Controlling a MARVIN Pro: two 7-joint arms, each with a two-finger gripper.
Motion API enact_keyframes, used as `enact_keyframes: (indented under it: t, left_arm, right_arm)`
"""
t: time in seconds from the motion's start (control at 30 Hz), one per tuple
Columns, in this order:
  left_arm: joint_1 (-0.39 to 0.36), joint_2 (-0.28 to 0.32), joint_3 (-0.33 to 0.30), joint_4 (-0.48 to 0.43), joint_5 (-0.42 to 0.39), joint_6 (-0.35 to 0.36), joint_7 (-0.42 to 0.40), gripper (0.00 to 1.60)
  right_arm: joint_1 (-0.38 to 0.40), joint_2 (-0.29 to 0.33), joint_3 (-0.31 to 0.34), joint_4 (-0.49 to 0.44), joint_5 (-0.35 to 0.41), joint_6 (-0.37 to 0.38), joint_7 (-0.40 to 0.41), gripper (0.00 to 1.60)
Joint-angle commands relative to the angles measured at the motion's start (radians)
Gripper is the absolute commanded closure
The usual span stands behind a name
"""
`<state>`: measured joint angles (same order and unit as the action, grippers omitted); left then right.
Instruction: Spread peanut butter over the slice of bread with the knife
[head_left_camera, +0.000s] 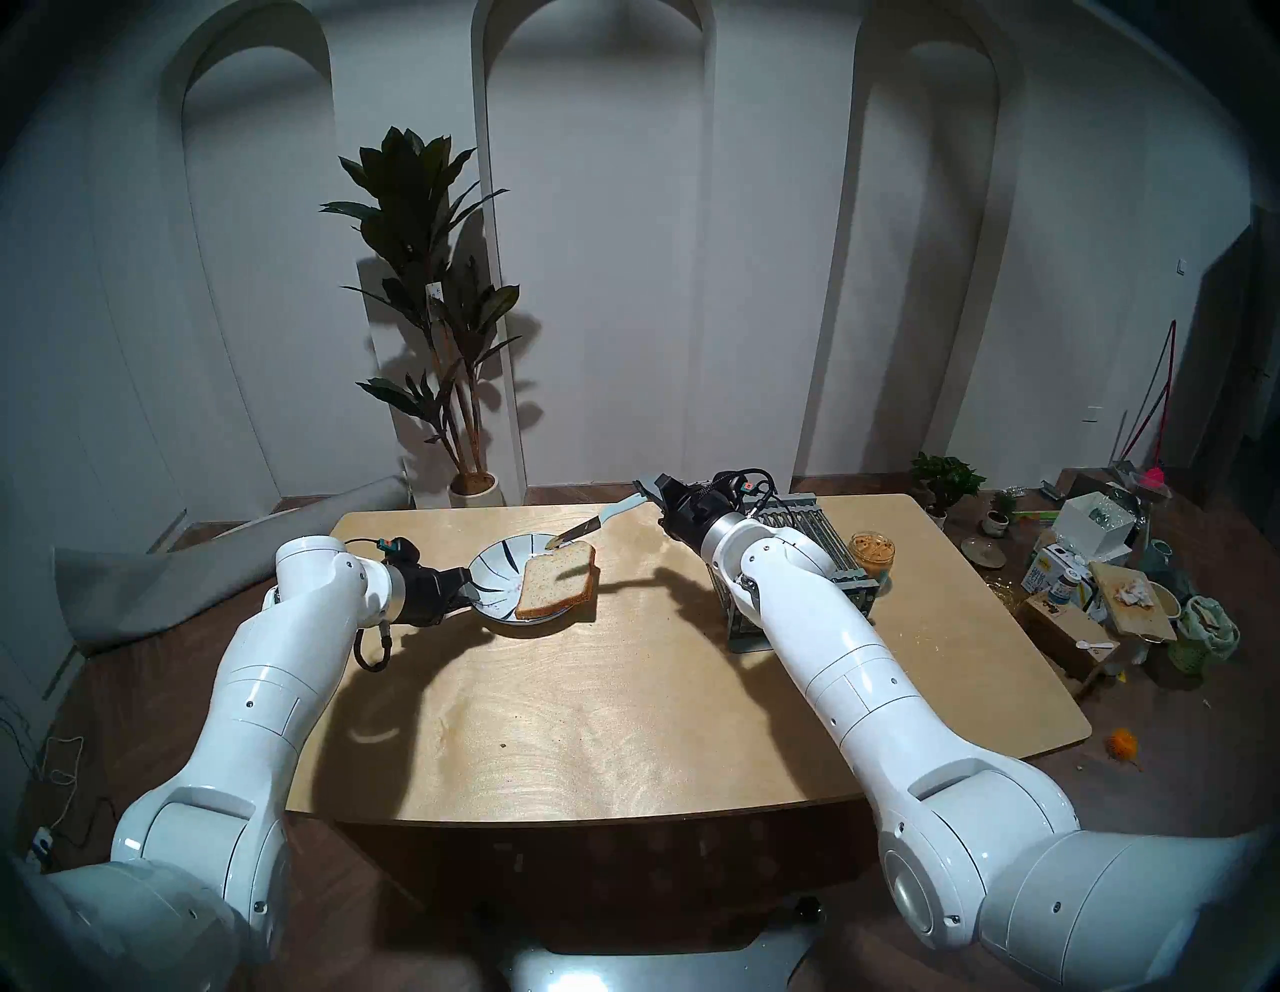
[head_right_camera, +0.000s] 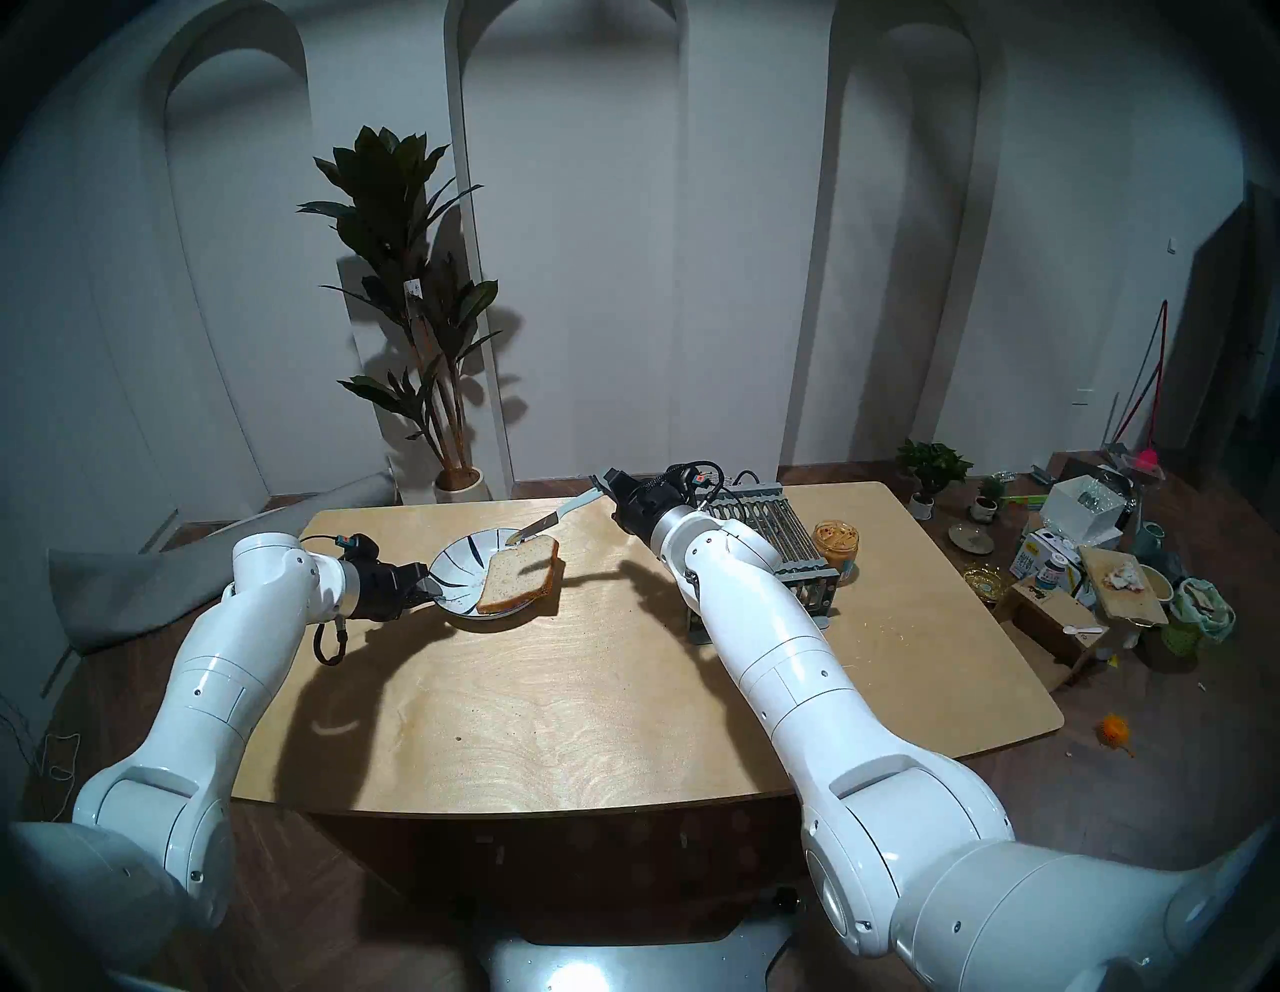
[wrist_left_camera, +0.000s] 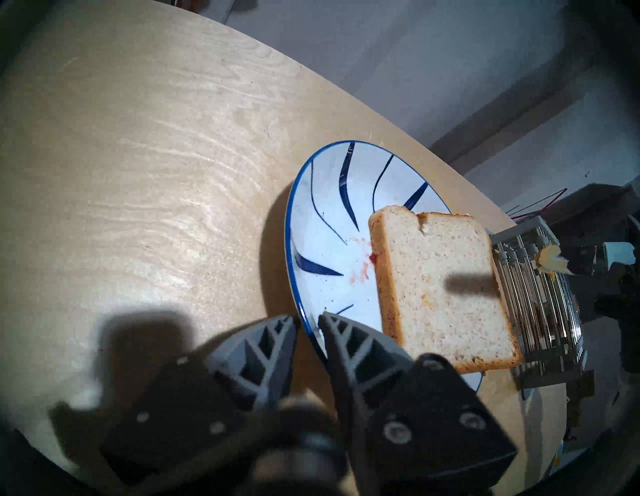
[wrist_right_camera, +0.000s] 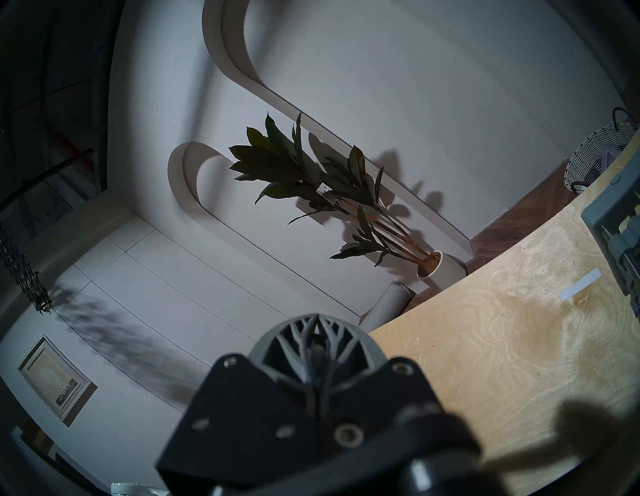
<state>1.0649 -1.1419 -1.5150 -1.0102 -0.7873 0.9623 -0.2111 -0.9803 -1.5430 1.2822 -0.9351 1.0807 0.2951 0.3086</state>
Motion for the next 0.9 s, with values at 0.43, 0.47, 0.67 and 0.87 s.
enact_keyframes:
  t: [0.43, 0.47, 0.67, 0.87]
  left_arm:
    - [-0.089, 0.030, 0.038, 0.045, -0.002, -0.004, -0.052, 1.20]
    - [-0.089, 0.031, 0.039, 0.046, -0.003, -0.004, -0.053, 1.20]
    - [-0.088, 0.034, 0.041, 0.046, -0.006, -0.004, -0.060, 1.22]
    - [-0.091, 0.034, 0.044, 0.049, -0.008, -0.004, -0.066, 1.25]
  right_arm:
    - [0.053, -0.045, -0.032, 0.114, -0.030, -0.064, 0.057, 1.60]
    - [0.056, -0.048, -0.033, 0.121, -0.032, -0.068, 0.059, 1.60]
    - [0.082, -0.067, -0.035, 0.172, -0.033, -0.085, 0.074, 1.60]
    - [0.100, -0.081, -0.037, 0.198, -0.031, -0.092, 0.084, 1.60]
